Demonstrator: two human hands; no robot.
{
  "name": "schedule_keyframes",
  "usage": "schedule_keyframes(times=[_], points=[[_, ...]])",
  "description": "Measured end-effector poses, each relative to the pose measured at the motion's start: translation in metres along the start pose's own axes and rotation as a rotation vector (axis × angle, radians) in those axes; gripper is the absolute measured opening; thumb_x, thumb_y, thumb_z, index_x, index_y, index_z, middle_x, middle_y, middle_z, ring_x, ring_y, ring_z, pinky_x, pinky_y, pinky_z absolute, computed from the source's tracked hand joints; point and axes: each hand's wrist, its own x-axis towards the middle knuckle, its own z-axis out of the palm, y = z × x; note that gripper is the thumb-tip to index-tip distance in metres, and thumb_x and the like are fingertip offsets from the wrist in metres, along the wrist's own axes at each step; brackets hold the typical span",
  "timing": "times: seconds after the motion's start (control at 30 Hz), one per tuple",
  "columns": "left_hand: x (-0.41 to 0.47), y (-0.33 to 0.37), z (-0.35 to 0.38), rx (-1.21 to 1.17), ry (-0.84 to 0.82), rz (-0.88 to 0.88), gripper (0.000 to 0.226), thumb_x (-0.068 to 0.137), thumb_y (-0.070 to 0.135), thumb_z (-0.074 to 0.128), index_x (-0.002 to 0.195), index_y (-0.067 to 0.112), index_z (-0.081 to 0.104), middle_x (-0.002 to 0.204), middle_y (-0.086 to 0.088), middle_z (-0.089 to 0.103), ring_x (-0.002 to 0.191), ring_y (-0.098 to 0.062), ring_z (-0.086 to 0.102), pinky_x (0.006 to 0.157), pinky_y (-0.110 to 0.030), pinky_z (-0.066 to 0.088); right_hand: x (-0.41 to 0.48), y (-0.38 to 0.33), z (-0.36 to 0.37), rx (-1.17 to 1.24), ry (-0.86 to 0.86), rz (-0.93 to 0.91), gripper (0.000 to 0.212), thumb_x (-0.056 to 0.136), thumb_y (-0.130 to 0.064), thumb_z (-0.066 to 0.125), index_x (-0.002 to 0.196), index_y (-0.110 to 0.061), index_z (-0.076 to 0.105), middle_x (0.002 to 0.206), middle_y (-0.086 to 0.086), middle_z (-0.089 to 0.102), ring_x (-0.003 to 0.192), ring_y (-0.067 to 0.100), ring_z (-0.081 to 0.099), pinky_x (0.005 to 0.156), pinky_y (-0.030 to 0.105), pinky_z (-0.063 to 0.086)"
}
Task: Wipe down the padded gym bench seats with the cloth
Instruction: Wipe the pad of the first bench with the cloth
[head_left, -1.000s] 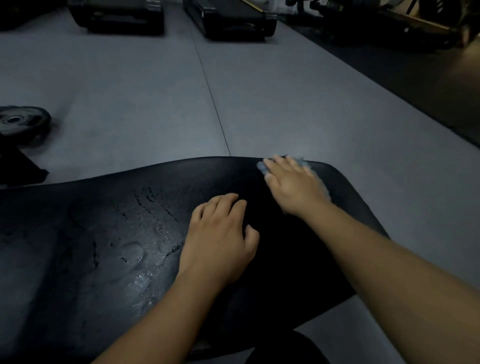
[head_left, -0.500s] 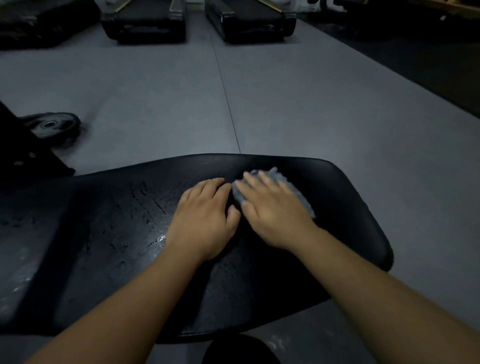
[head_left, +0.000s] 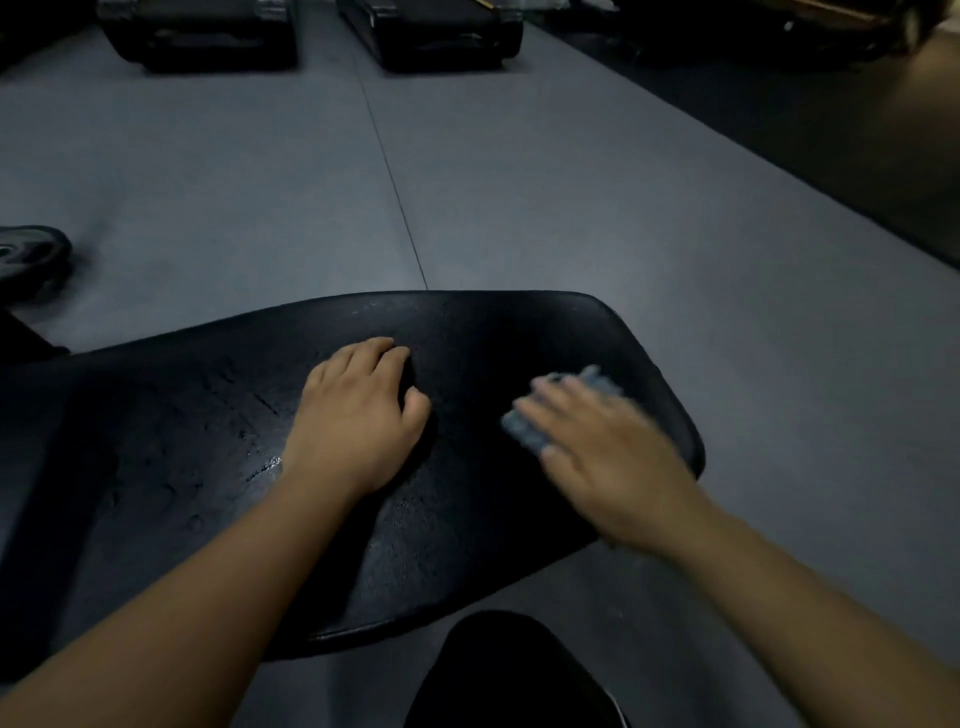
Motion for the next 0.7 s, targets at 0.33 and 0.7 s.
schedule_keyframes(times=[0.33, 0.7], points=[[-0.007, -0.001, -0.001, 0.001, -0.046, 0.025, 0.054, 0.099, 0.039, 0.038, 0.148, 0.017, 0.043, 0.157, -0.004, 0.038, 0.145, -0.022, 0.03, 0.12, -0.043, 0.025, -0.027, -0.023, 0.006, 0.013, -0.008, 0.053, 0.063, 0.096, -0.05, 0.017, 0.153, -0.03, 0.038, 0.163, -0.006, 0.029, 0.151, 0.019, 0.021, 0.12, 0.042, 0.018], [-0.008, 0.0, -0.002, -0.006, -0.032, 0.02, 0.065, 0.091, 0.046, 0.024, 0.147, 0.018, 0.045, 0.156, -0.003, 0.04, 0.144, -0.022, 0.033, 0.119, -0.043, 0.026, 0.062, -0.002, 0.0, 0.004, -0.074, 0.117, 0.055, 0.104, -0.045, 0.022, 0.158, -0.033, 0.022, 0.167, -0.008, 0.012, 0.154, 0.017, 0.005, 0.123, 0.042, 0.005]])
